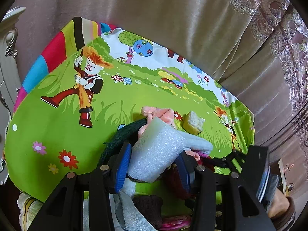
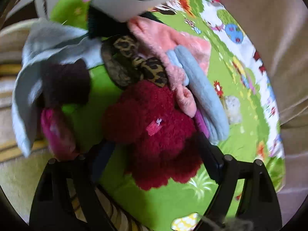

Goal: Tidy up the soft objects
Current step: 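Grasp the white foam block with the left tool while the right tool reaches the red pompom knit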

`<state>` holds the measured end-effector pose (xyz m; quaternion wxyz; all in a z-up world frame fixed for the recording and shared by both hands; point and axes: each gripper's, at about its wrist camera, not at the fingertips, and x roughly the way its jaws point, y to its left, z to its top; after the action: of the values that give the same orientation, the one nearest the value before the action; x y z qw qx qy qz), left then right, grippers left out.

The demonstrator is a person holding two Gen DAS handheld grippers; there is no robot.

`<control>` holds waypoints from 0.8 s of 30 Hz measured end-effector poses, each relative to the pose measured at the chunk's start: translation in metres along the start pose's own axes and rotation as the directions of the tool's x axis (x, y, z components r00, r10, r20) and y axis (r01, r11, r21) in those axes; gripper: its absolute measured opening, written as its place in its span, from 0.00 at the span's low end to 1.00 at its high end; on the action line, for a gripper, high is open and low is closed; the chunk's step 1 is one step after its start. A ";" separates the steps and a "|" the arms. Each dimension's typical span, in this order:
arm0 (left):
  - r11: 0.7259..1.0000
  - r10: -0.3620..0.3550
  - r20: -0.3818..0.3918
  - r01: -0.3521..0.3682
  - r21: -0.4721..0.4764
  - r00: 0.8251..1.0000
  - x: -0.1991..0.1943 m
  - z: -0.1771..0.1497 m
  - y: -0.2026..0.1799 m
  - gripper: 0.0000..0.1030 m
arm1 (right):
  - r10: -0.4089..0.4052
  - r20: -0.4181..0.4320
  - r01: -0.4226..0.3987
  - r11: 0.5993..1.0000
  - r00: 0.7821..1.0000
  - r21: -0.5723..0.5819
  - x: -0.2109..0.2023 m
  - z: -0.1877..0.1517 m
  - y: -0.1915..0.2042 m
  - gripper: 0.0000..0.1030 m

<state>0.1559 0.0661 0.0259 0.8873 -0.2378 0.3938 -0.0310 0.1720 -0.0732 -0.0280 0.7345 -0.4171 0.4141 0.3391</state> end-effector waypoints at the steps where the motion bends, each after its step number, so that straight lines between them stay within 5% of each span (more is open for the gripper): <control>1: 1.000 0.000 0.004 0.000 -0.002 1.000 -0.001 -0.001 0.000 0.46 | 0.025 0.011 -0.025 0.999 1.000 0.025 0.000 -0.001 -0.003 0.63; 8: 1.000 -0.004 0.047 0.005 -0.022 0.999 -0.011 0.000 0.004 0.46 | 0.117 0.150 -0.149 0.963 0.982 0.224 -0.031 -0.008 -0.036 0.14; 18: 0.999 -0.006 0.076 0.010 -0.045 0.997 -0.020 -0.003 0.008 0.46 | 0.181 0.342 -0.304 0.886 0.922 0.351 -0.082 -0.014 -0.066 0.08; 21: 0.998 -0.007 0.078 0.011 -0.054 0.997 -0.022 -0.004 0.010 0.46 | 0.188 0.318 -0.298 0.891 0.929 0.344 -0.083 -0.015 -0.064 0.09; 24: 0.998 -0.010 0.080 0.014 -0.058 0.997 -0.022 -0.005 0.011 0.46 | 0.185 0.233 -0.246 0.931 0.955 0.269 -0.077 -0.013 -0.046 0.32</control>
<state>0.1362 0.0791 0.0334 0.8947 -0.2673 0.3575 -0.0153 0.1738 -0.1157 0.0517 0.7852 -0.2175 0.4259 0.3934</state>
